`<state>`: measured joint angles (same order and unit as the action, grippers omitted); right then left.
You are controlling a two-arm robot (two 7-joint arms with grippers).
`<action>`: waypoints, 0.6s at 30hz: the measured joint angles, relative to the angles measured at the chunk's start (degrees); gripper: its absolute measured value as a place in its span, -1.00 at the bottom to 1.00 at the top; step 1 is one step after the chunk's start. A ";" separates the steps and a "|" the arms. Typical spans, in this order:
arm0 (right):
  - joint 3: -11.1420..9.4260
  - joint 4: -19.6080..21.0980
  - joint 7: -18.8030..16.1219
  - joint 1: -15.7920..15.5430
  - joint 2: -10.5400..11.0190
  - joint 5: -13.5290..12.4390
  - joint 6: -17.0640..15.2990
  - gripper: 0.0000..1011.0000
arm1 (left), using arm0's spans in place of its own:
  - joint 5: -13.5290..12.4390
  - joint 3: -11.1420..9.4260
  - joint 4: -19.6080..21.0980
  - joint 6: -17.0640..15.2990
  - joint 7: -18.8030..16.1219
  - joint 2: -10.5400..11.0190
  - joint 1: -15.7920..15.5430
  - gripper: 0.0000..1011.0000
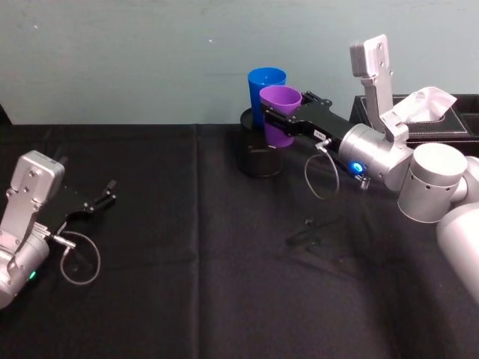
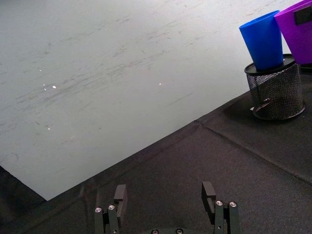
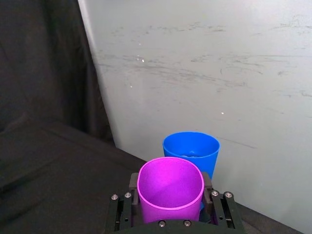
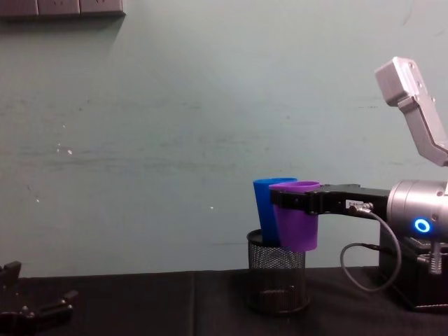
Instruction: Pick up one cup with a gripper and tap it against the other cup.
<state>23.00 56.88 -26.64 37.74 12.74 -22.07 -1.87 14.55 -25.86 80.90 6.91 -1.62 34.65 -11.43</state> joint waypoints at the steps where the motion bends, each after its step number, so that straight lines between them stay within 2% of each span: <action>1: -0.04 -0.18 0.00 0.11 -0.08 0.00 0.00 0.43 | 0.00 0.00 0.00 0.00 0.00 0.00 0.00 0.98; 10: -0.40 -2.58 -0.24 1.72 -1.22 0.25 0.10 0.43 | 0.00 0.00 0.00 0.00 0.00 0.00 0.00 0.98; 18: -0.41 -2.60 -0.24 1.76 -1.21 0.27 0.09 0.43 | 0.00 0.00 0.00 0.00 0.00 0.00 0.00 0.98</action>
<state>22.59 54.28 -26.88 39.51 11.53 -21.80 -1.79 14.55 -25.86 80.90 6.91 -1.62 34.65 -11.43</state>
